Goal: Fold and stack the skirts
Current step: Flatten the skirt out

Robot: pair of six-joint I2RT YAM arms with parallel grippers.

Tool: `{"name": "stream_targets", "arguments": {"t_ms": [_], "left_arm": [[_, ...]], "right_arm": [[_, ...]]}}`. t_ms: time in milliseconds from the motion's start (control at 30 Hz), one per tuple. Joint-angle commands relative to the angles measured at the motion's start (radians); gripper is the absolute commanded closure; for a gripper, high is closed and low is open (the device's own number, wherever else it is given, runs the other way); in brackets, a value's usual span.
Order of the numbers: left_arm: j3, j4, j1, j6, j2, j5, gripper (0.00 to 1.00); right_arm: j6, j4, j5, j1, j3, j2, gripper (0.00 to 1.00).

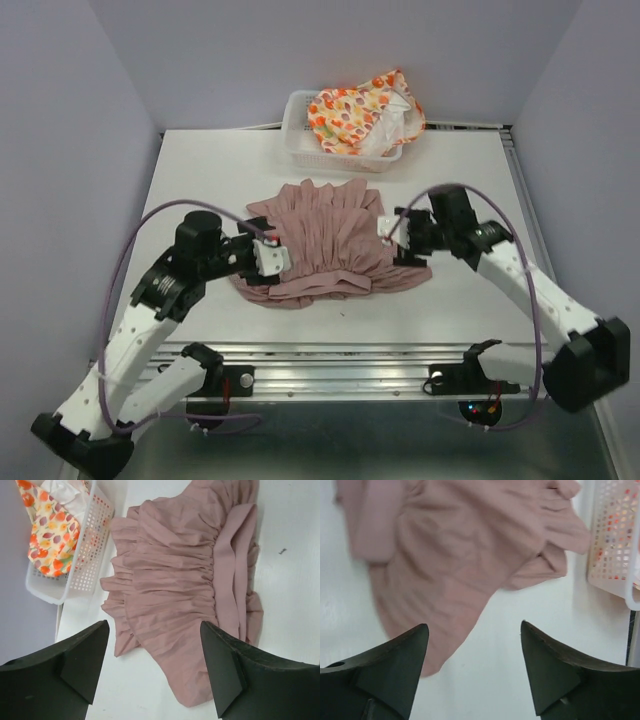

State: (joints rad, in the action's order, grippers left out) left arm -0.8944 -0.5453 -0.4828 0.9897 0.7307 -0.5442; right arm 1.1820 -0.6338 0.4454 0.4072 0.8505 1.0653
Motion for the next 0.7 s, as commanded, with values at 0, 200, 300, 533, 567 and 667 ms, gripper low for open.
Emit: {"name": "stream_targets", "arguments": {"t_ms": [0, 200, 300, 533, 567, 667], "left_arm": [[-0.092, 0.126, 0.003, -0.311, 0.237, 0.072, 0.25], [-0.265, 0.211, 0.073, -0.627, 0.605, 0.066, 0.43], [-0.304, 0.225, 0.090, -0.680, 0.686, 0.067, 0.47], [-0.313, 0.237, 0.162, -0.808, 0.878, 0.049, 0.60], [-0.311, 0.235, 0.200, -0.848, 0.892, 0.003, 0.62], [-0.308, 0.222, 0.239, -0.875, 0.934, -0.080, 0.65]], "right_arm": [[-0.515, -0.007, 0.042, 0.001, 0.381, 0.316, 0.25], [-0.800, -0.029, 0.124, 0.001, 0.570, 0.604, 0.40], [-0.786, -0.027, 0.098, 0.034, 0.539, 0.660, 0.42], [-0.752, -0.035, -0.060, 0.128, 0.420, 0.739, 0.42], [-0.746, -0.027, -0.112, 0.128, 0.400, 0.754, 0.43], [-0.697, -0.020, -0.232, 0.128, 0.394, 0.843, 0.45]]}}
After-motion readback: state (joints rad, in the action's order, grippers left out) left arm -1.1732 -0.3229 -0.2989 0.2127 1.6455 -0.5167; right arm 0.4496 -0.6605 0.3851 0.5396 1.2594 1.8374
